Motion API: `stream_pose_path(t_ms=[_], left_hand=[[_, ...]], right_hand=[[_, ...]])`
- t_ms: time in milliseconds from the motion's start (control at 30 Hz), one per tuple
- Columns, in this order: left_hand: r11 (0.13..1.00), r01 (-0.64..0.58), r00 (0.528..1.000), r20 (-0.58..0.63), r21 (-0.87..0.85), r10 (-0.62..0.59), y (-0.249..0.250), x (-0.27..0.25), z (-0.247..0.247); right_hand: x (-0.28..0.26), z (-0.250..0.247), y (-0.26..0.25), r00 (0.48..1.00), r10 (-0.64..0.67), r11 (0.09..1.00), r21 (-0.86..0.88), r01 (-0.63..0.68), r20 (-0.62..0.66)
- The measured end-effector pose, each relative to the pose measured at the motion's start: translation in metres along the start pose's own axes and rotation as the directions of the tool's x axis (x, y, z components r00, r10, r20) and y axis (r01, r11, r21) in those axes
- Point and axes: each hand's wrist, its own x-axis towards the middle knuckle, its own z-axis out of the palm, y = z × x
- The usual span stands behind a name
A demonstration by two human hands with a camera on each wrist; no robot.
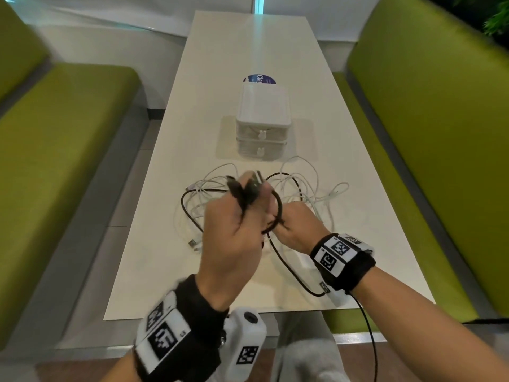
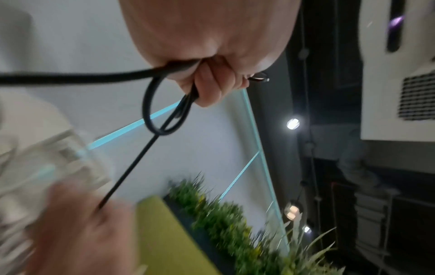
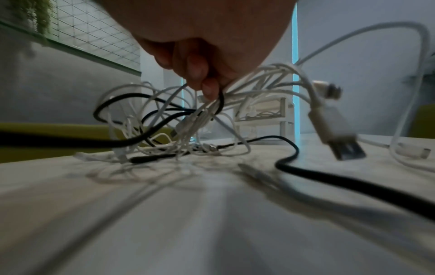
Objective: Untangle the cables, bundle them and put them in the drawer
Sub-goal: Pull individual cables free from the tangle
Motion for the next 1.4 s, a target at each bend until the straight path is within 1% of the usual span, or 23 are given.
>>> stream_pose_path(t_ms=[67, 133, 167, 233, 300, 367, 433, 467, 500, 533, 567, 667, 733, 767, 833, 900, 1000, 1100, 1167, 1233, 1300, 1367, 1400], left_hand=[[0.995, -0.099, 0.993, 0.062, -0.029, 0.101, 0.022, 0.002, -0.005], [0.992, -0.129, 0.977, 0.169, 0.002, 0.127, 0.030, 0.002, -0.001], [0.993, -0.103, 0.973, 0.212, 0.056, 0.089, 0.026, 0.003, 0.002], [0.966, -0.035, 0.969, 0.246, 0.257, -0.030, 0.004, 0.009, 0.008], [0.877, 0.001, 0.962, 0.239, 0.481, -0.132, -0.027, 0.014, 0.010], [0.755, 0.013, 0.959, 0.206, 0.656, -0.196, -0.054, 0.015, 0.012], [0.624, 0.028, 0.957, 0.158, 0.781, -0.241, -0.072, 0.012, 0.014], [0.574, 0.027, 0.959, 0.142, 0.819, -0.247, -0.077, 0.010, 0.014], [0.547, 0.025, 0.961, 0.131, 0.837, -0.244, -0.080, 0.008, 0.013], [0.554, 0.025, 0.967, 0.120, 0.832, -0.224, -0.081, 0.007, 0.011], [0.588, 0.020, 0.976, 0.113, 0.808, -0.188, -0.082, 0.006, 0.009], [0.735, -0.027, 0.981, 0.158, 0.678, -0.109, -0.075, 0.001, 0.007], [0.845, -0.039, 0.977, 0.196, 0.533, -0.079, -0.067, -0.003, 0.013], [0.895, -0.032, 0.982, 0.180, 0.445, -0.054, -0.063, -0.002, 0.017], [0.956, -0.052, 0.995, 0.094, 0.290, 0.025, -0.055, -0.001, 0.020], [0.980, -0.097, 0.995, 0.005, 0.175, 0.097, -0.043, 0.001, 0.021], [0.979, -0.189, 0.980, -0.053, 0.071, 0.193, -0.015, 0.004, 0.022], [0.938, -0.341, 0.940, -0.041, -0.069, 0.339, 0.017, 0.013, 0.020], [0.906, -0.394, 0.919, -0.045, -0.156, 0.392, 0.034, 0.021, 0.018], [0.911, -0.374, 0.927, -0.058, -0.176, 0.369, 0.039, 0.027, 0.015], [0.963, -0.241, 0.970, -0.004, -0.121, 0.243, 0.026, 0.032, 0.014], [0.996, -0.074, 0.996, 0.045, 0.042, 0.072, -0.003, 0.035, 0.016], [0.990, -0.010, 0.999, 0.050, 0.143, 0.002, -0.019, 0.034, 0.018]], right_hand=[[0.002, 0.002, 0.009, 0.997, 0.064, 0.996, 0.070, -0.061, -0.034], [0.007, 0.005, 0.012, 0.989, 0.146, 0.984, 0.105, -0.147, 0.020], [0.008, 0.004, 0.012, 0.987, 0.157, 0.984, 0.078, -0.159, 0.024], [0.008, -0.001, 0.007, 0.981, 0.193, 0.980, 0.050, -0.193, 0.010], [0.006, -0.002, 0.004, 0.981, 0.194, 0.978, 0.082, -0.194, 0.008], [0.002, -0.002, 0.004, 0.986, 0.167, 0.985, 0.050, -0.166, -0.009], [0.000, 0.000, 0.007, 0.992, 0.127, 0.991, 0.043, -0.126, -0.023], [0.000, -0.002, 0.006, 0.993, 0.112, 0.993, 0.029, -0.111, -0.032], [0.000, -0.002, 0.008, 0.994, 0.103, 0.995, 0.019, -0.103, -0.037], [-0.001, -0.003, 0.009, 0.995, 0.096, 0.995, -0.007, -0.096, -0.030], [-0.003, -0.004, 0.011, 0.995, 0.092, 0.996, -0.011, -0.092, -0.026], [-0.004, -0.002, 0.014, 0.989, 0.147, 0.989, 0.031, -0.147, -0.018], [-0.002, 0.003, 0.009, 0.985, 0.172, 0.981, 0.089, -0.172, 0.015], [0.000, 0.005, 0.008, 0.988, 0.154, 0.980, 0.129, -0.153, 0.006], [0.004, 0.007, 0.008, 0.988, 0.156, 0.977, 0.148, -0.151, -0.020], [0.009, 0.007, 0.011, 0.979, 0.200, 0.968, 0.164, -0.191, -0.042], [0.013, 0.006, 0.007, 0.984, 0.169, 0.970, 0.185, -0.156, -0.054], [0.016, 0.002, -0.001, 0.977, 0.208, 0.950, 0.247, -0.193, -0.039], [0.019, 0.003, 0.002, 0.971, 0.223, 0.953, 0.227, -0.198, -0.087], [0.019, 0.002, 0.006, 0.970, 0.223, 0.962, 0.181, -0.204, -0.095], [0.020, 0.003, 0.010, 0.971, 0.215, 0.967, 0.162, -0.198, -0.100], [0.019, 0.004, 0.009, 0.968, 0.217, 0.963, 0.189, -0.191, -0.124], [0.017, 0.004, 0.006, 0.972, 0.217, 0.960, 0.204, -0.194, -0.095]])
